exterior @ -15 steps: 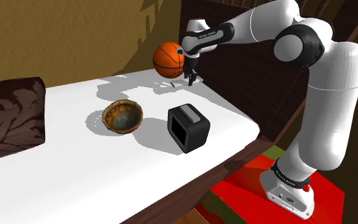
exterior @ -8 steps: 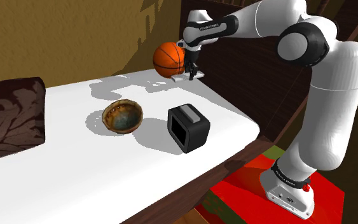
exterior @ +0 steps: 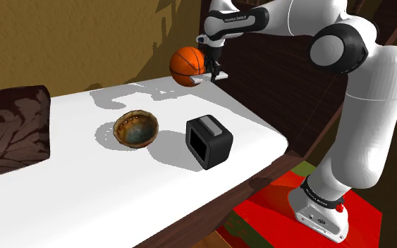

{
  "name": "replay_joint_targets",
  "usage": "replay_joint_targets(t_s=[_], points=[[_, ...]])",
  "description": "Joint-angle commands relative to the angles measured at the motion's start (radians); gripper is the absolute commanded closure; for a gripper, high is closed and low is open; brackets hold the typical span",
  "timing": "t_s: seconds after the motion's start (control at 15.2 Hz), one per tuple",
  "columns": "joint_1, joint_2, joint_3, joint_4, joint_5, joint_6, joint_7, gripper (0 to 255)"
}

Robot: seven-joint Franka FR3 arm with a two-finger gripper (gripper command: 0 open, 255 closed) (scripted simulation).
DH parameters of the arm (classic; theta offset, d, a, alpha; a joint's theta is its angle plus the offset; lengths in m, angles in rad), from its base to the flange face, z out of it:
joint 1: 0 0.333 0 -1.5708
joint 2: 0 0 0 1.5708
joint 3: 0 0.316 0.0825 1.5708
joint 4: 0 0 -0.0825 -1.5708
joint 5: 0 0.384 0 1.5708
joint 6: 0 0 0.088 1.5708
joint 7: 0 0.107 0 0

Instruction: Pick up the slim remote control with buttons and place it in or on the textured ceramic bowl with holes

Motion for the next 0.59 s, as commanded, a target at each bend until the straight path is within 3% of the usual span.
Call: replay_joint_targets(t_s=[0.0,0.26,0.53], points=[[0.0,-0.004,-0.001,0.019,-0.001,-0.023,0.0,255],[-0.002,-0.006,-0.001,0.065,-0.002,-0.07,0.001,255],[0.059,-0.031,0.025,0.031,-0.016,-0.06,0.088,255]])
